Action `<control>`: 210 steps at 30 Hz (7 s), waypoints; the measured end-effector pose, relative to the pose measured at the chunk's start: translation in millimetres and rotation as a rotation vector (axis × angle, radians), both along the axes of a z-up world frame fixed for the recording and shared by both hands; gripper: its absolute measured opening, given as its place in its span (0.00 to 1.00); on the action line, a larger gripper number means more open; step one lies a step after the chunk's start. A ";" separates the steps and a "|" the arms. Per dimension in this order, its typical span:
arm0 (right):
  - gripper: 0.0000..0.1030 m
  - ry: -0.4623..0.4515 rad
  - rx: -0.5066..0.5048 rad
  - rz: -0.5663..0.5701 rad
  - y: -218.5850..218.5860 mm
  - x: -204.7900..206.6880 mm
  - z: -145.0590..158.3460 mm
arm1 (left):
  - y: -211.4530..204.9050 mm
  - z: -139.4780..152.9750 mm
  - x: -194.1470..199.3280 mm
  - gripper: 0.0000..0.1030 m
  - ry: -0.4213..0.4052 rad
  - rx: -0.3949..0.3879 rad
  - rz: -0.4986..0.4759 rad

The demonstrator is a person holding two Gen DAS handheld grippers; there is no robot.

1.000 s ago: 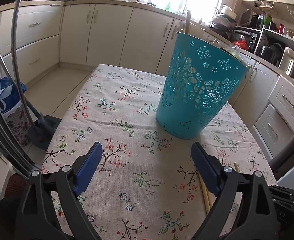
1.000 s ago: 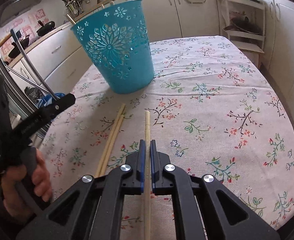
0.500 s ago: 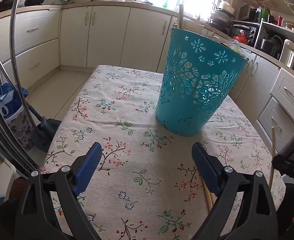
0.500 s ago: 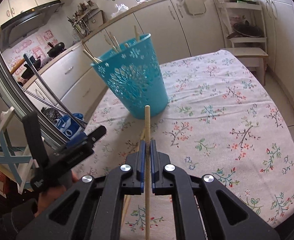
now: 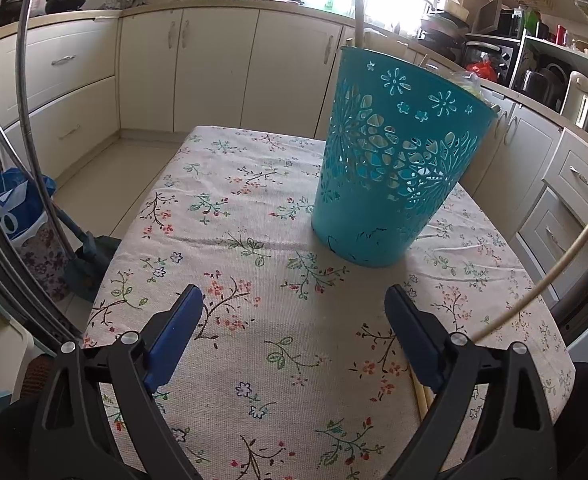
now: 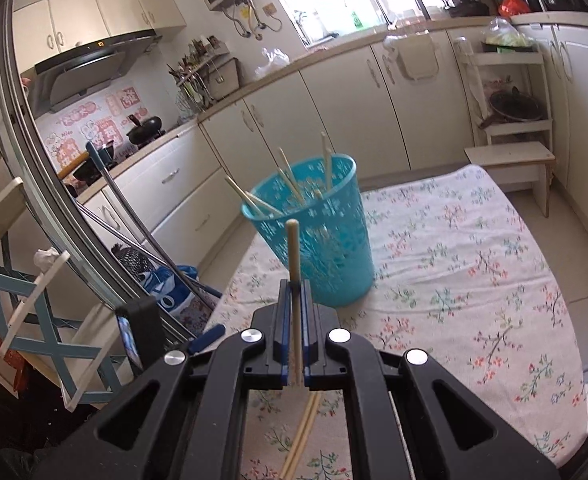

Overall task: Organize utensils
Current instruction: 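Carry the chopstick over the basket with the right tool and open it, then move the open right tool back to the loose chopsticks on the table, then close the left tool on a chopstick while the right tool grasps another, then lift the chopstick with the left tool and drop it into the teal basket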

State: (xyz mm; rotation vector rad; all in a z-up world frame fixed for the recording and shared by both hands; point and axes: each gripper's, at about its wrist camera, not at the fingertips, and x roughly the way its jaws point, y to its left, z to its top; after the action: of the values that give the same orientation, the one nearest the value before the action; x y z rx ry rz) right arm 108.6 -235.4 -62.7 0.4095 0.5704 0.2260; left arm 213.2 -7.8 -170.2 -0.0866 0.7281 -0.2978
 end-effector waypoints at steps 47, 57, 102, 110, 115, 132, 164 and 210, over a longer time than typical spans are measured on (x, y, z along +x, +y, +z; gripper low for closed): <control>0.17 -0.098 -0.221 -0.048 16.8 106.9 55.3 | -1.0 -8.2 9.1 0.87 0.054 0.006 -0.005; 0.18 0.074 -0.168 0.008 36.4 32.4 -25.5 | 0.2 -8.7 8.2 0.87 0.053 0.005 0.009; 0.05 0.277 -0.196 -0.057 -18.7 18.9 -135.0 | -80.8 -16.6 3.7 0.79 0.130 0.221 -0.143; 0.05 0.269 -0.153 -0.054 -21.9 19.3 -135.8 | -85.7 -23.8 5.0 0.26 0.148 0.202 -0.145; 0.05 0.270 -0.149 -0.053 -22.7 17.2 -135.6 | -71.6 -23.2 2.6 0.06 0.163 0.157 -0.114; 0.05 0.245 -0.196 0.009 -4.4 26.8 -127.3 | -58.2 -26.2 -6.4 0.17 0.174 0.075 -0.147; 0.18 0.283 -0.288 0.011 -0.5 33.6 -132.3 | -55.0 -26.5 1.9 0.08 0.186 0.095 -0.155; 0.06 0.277 -0.230 -0.014 -10.4 33.8 -137.3 | -16.9 176.1 11.4 0.04 -0.272 -0.262 -0.173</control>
State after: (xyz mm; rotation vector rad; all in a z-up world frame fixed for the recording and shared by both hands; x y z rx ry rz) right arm 142.4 -245.8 -200.0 0.2222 0.8558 0.0883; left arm 224.6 -24.7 5.9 -0.2277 0.4236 -0.5587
